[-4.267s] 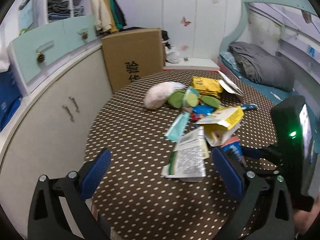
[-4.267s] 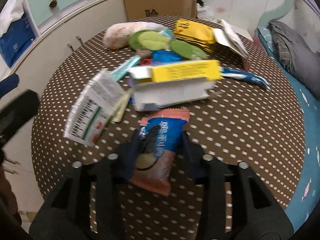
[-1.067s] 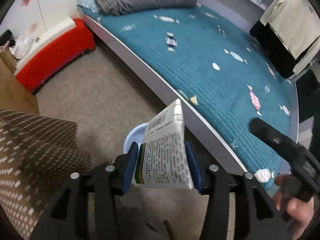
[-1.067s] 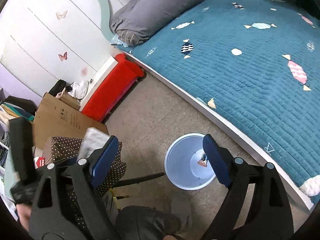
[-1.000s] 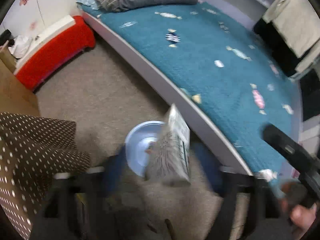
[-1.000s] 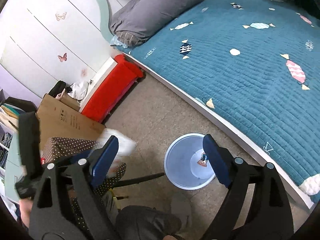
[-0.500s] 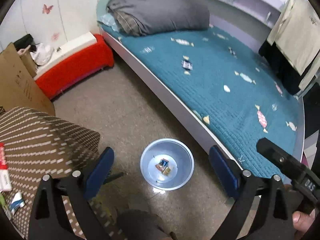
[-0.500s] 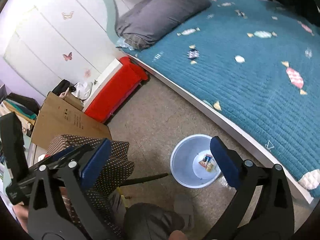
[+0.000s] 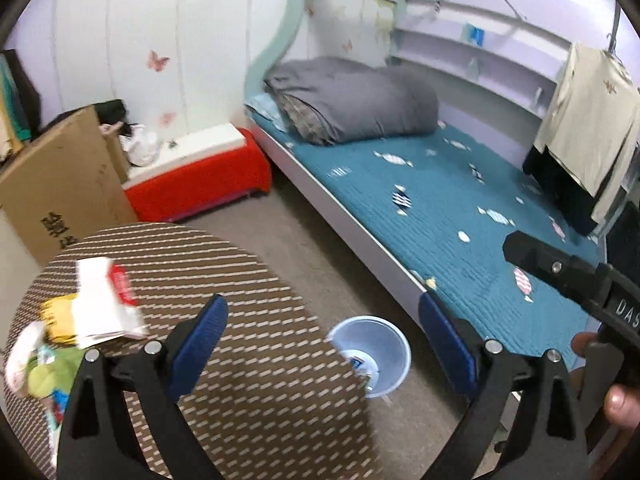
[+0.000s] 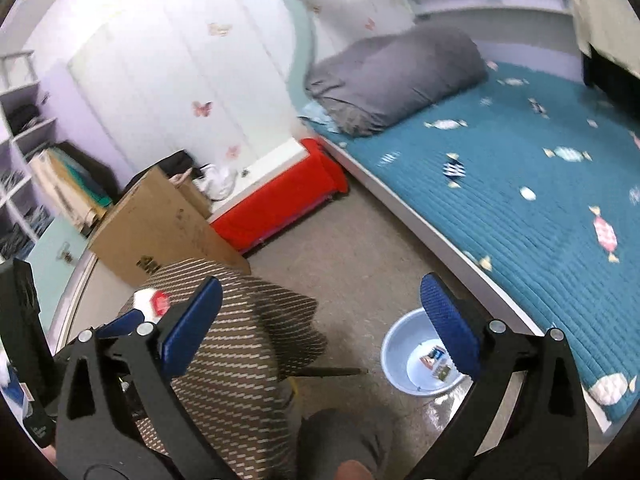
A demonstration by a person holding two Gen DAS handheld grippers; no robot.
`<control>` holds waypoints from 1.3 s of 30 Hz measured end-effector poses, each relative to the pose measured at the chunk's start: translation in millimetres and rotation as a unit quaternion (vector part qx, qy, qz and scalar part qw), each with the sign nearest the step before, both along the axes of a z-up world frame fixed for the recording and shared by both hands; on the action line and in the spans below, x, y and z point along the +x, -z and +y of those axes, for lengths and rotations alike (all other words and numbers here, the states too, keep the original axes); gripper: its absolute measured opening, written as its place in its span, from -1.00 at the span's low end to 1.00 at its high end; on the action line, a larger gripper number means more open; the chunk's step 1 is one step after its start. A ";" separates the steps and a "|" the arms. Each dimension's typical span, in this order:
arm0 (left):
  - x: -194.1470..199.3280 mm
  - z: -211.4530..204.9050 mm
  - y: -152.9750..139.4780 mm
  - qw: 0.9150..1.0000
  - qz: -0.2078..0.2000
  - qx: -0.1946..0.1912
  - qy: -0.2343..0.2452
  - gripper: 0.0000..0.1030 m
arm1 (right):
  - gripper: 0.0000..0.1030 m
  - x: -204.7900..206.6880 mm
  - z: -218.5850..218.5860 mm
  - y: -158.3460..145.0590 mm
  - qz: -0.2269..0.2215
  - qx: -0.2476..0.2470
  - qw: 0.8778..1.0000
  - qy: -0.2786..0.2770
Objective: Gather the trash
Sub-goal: 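Move both tools back over the table, then grasp the blue toothpaste tube with the right tool while the left tool grasps the yellow-white box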
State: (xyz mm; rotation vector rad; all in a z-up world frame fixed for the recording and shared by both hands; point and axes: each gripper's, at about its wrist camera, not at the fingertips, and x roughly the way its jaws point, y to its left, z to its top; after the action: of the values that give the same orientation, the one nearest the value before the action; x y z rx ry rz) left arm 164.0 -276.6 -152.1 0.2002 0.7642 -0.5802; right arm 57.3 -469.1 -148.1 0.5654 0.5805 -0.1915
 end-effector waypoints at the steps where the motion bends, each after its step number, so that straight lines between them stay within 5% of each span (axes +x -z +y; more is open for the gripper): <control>1: -4.7 14.4 -5.3 1.000 -0.008 -0.004 -0.007 0.82 | 0.88 0.9 8.3 -4.0 -0.002 -0.005 1.000 -0.007; 12: -30.3 147.5 -22.1 0.994 -0.040 -0.018 -0.102 0.82 | 0.88 20.2 122.3 -28.6 -0.001 -0.044 0.991 -0.123; 21: -38.5 246.3 -1.5 0.983 -0.025 -0.023 -0.179 0.82 | 0.88 48.7 199.9 -3.3 0.044 -0.094 0.972 -0.210; 30: -27.1 267.2 29.3 0.989 -0.015 0.021 -0.148 0.82 | 0.88 116.2 236.0 57.4 0.111 -0.190 0.923 -0.317; 36: -5.9 244.9 50.9 0.992 -0.010 0.086 -0.089 0.82 | 0.86 156.5 254.2 76.1 0.115 -0.237 0.875 -0.405; 38: 0.7 237.5 59.0 0.992 -0.006 0.105 -0.066 0.82 | 0.35 167.2 262.0 84.7 0.118 -0.241 0.858 -0.438; 39: 3.5 235.2 63.1 0.992 -0.001 0.114 -0.058 0.82 | 0.30 170.1 263.4 87.8 0.123 -0.240 0.854 -0.444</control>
State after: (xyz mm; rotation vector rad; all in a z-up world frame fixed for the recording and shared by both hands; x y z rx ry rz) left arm 167.4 -41.4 -215.2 0.3642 0.8335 -0.3819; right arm 227.3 -205.7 -235.9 -0.2560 0.9522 0.4737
